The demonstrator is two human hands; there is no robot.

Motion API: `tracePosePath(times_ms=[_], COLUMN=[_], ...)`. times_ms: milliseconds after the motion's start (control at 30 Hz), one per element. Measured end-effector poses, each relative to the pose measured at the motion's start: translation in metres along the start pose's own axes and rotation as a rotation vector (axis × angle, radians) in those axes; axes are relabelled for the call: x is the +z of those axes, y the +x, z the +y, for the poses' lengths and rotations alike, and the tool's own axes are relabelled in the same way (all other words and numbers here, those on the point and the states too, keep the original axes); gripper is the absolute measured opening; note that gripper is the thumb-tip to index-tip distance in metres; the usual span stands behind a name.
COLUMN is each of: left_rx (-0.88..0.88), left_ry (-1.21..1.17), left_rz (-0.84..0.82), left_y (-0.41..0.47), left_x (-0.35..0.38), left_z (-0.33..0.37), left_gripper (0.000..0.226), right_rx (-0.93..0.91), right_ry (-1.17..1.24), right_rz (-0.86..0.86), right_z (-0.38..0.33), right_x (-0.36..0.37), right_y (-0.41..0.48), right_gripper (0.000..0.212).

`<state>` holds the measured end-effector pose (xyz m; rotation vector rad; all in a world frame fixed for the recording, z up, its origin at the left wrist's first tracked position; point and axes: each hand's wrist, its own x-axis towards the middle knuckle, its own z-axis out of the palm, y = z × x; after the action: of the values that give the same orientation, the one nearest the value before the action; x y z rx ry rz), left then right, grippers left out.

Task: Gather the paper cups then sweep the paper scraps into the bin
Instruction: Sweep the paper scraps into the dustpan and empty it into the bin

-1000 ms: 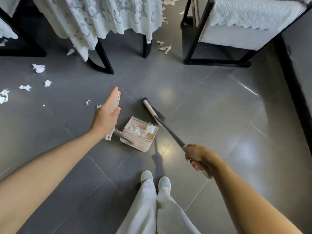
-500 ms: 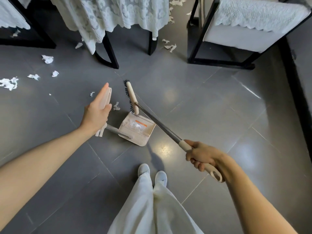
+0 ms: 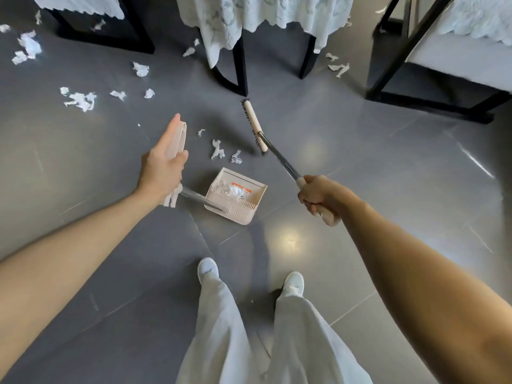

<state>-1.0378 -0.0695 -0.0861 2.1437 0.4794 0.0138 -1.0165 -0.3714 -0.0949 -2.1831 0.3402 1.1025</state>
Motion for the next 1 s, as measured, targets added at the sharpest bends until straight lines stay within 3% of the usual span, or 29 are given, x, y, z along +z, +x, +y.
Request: tracePosePath(times_ms=[400,633,833,1000], left_rx=[-0.023,-0.001,0.003,-0.001], left_ry=[-0.040,-0.043,-0.022,-0.035], left_rz=[-0.026,0.002,-0.062,-0.063], left_y=[0.084,0.145,0.190,0.190], left_x=[-0.114,-0.134,-0.148,-0.169], left_z=[-0.080,-0.104,-0.102,-0.115], left_gripper=[0.071,0.071,0.069,0.070], right_rx=[0.052,0.072,0.143,0.139], right_ry=[-0.237,-0.249,-0.065,0.008], right_rz=[-0.066,-0.094,-0.255,-0.213], right_z=[-0.115,-0.152,-0.163,-0.185], right_x=[0.117,0.149,0.137,0.096], right_y=[0.057,0.054,0.025,0.012], right_gripper=[0.025,0.028,0.035,0.046])
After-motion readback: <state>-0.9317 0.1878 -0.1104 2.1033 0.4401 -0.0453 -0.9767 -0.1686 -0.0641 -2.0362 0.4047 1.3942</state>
